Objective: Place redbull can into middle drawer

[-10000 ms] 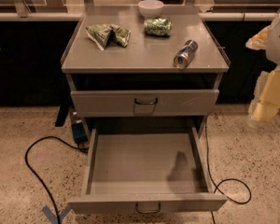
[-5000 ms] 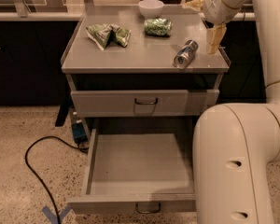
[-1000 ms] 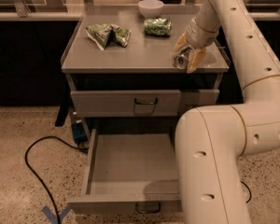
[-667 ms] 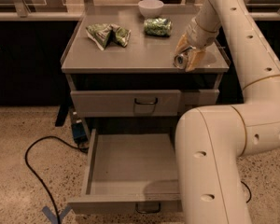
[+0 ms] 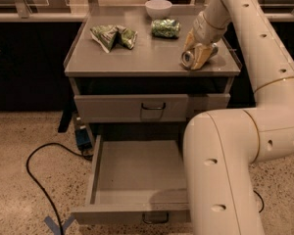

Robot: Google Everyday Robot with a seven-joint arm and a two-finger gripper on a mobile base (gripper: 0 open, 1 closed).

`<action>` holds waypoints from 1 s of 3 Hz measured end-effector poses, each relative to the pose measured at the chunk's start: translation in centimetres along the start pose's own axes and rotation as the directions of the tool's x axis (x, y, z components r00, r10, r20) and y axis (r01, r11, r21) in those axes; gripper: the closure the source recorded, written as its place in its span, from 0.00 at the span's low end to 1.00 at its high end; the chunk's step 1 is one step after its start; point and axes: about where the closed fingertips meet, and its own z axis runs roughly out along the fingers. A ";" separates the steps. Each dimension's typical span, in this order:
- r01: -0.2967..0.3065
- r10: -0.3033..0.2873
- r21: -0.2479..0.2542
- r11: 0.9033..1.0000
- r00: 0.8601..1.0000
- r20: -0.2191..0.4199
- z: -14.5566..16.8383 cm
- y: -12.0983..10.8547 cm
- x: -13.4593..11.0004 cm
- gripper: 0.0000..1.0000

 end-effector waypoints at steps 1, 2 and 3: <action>-0.047 0.041 0.128 0.991 0.998 0.053 -2.7 -2.1 -0.8 1.00; -0.090 0.063 0.204 0.975 0.989 0.135 -4.4 -2.9 -2.1 1.00; -0.091 0.022 0.358 0.929 0.981 0.193 -10.4 -3.4 -4.5 1.00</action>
Offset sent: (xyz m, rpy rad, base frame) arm -0.1288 0.0659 0.0246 0.3771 -0.1695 -0.0787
